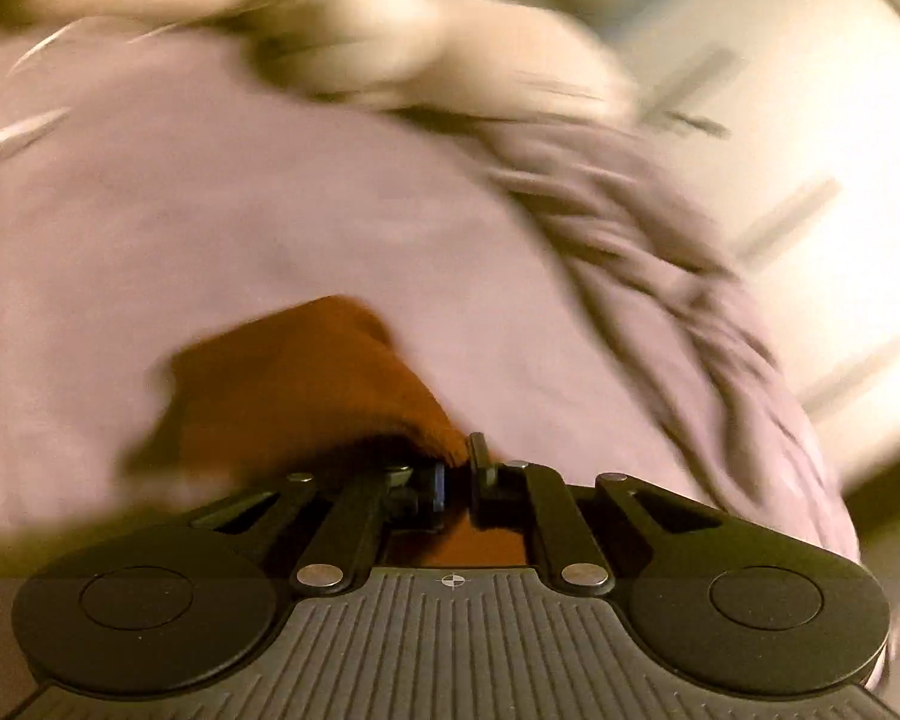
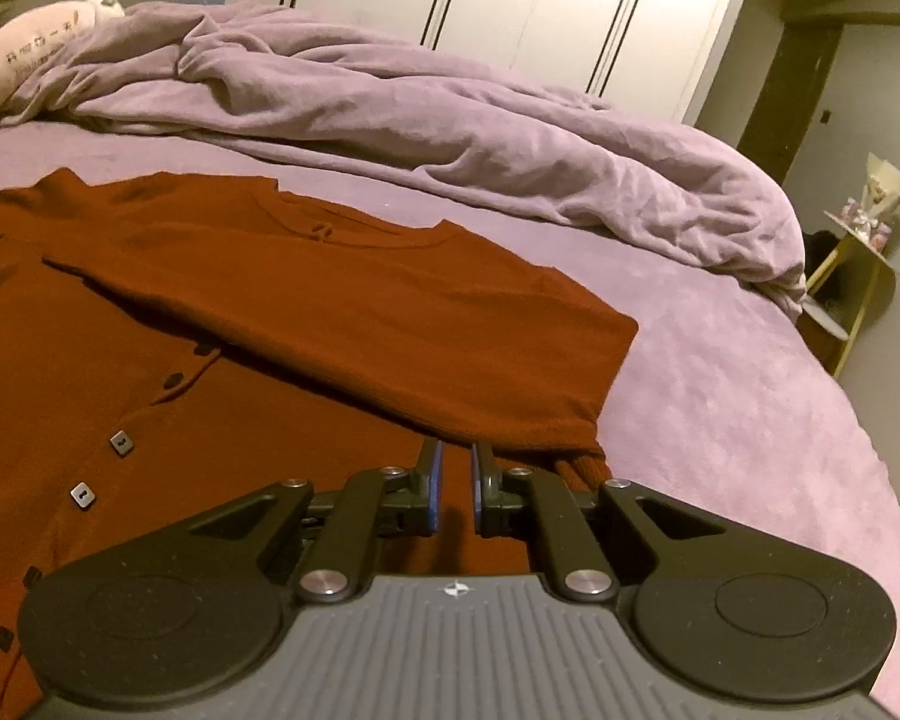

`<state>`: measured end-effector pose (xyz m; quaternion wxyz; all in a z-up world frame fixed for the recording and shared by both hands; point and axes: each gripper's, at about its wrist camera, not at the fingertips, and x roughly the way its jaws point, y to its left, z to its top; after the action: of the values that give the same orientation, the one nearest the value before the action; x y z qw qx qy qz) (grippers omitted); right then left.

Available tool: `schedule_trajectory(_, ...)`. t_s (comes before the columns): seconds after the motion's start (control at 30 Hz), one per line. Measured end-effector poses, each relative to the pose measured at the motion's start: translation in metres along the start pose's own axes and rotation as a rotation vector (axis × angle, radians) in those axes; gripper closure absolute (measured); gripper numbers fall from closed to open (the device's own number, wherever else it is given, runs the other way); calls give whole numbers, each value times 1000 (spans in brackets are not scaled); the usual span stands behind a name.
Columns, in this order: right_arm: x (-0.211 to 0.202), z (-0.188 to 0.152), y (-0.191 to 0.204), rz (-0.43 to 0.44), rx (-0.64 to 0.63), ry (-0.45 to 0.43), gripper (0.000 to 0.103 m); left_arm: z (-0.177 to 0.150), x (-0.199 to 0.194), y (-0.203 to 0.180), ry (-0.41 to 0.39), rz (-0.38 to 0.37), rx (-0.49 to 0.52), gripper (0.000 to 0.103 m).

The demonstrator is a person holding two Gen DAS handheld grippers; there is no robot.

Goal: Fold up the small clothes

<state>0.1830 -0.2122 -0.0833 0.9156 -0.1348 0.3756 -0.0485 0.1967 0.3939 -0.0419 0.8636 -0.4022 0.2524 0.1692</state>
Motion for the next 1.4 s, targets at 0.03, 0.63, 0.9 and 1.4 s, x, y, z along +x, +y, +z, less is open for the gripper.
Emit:
schedule_trajectory(0.03,-1,0,-1,1,9,-4,95,-5,-3,-27,5,-42,64,94)
schedule_trajectory(0.63,-4,12,-28,242,229,4,92,-250,22,-211,326,-196,718,60)
schedule_trajectory(0.9,54,63,9,481,348,45,73,-228,31,-166,256,-23,723,57)
schedule_trajectory(1.4,82,89,32,394,345,47,99,-229,32,-162,232,-57,731,48)
